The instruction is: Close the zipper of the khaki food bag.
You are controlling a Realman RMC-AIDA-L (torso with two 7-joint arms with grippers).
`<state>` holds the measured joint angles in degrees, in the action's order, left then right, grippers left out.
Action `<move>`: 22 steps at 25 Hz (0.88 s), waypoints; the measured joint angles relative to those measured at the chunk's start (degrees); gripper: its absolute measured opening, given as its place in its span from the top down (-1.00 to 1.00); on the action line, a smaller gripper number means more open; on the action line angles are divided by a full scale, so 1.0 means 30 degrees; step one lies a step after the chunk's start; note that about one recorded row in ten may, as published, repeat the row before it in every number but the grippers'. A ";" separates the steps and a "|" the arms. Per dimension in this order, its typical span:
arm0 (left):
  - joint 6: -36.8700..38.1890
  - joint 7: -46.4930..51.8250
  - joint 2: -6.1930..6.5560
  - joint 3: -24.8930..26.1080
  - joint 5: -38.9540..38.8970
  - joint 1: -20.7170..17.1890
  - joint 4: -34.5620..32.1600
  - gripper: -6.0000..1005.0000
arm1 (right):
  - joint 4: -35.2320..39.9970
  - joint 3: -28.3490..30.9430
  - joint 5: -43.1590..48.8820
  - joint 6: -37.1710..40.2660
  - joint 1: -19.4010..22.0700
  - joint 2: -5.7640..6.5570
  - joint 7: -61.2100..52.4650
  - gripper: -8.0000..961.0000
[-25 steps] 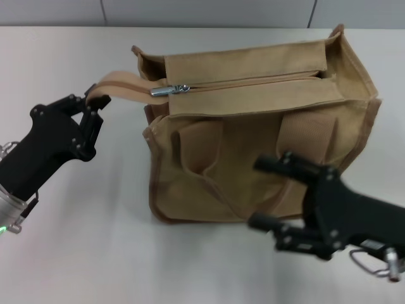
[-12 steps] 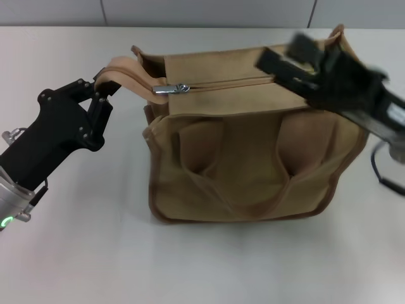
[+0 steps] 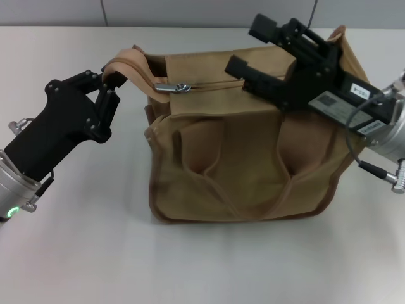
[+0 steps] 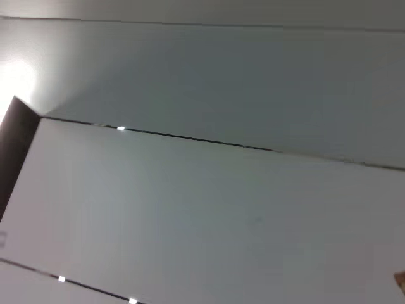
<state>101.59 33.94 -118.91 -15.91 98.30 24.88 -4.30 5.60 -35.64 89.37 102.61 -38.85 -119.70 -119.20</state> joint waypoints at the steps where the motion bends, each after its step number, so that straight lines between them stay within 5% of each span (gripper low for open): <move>1: 0.0052 -0.0002 -0.0001 0.0044 -0.0003 0.0060 -0.0002 0.91 | 0.0084 0.0060 -0.0027 0.0156 0.0089 0.0005 0.0498 -0.68; 5: 0.0113 -0.0004 0.0000 0.0184 -0.0015 0.0181 -0.0003 0.91 | 0.1263 0.0178 -0.0452 0.1286 0.0419 0.0009 0.4256 -0.68; 13: 0.0077 -0.0005 0.0000 0.0253 -0.0018 0.0270 -0.0032 0.91 | 0.3431 0.0115 -0.1098 0.1697 0.0555 -0.0017 1.9836 -0.68; 15: 0.0099 -0.0003 -0.0002 0.0251 -0.0017 0.0381 0.0000 0.91 | 0.2650 0.0108 -0.1439 0.0568 0.0462 -0.0072 2.6140 -0.68; 22: 0.0148 0.0112 -0.0020 0.0252 -0.0014 0.0542 0.0146 0.91 | -0.0987 -0.0113 -0.2289 -0.0389 0.0185 -0.0090 3.6773 -0.68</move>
<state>102.04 34.27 -118.97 -15.15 98.26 26.50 -3.87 2.64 -35.98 82.50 101.44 -38.29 -119.97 -8.88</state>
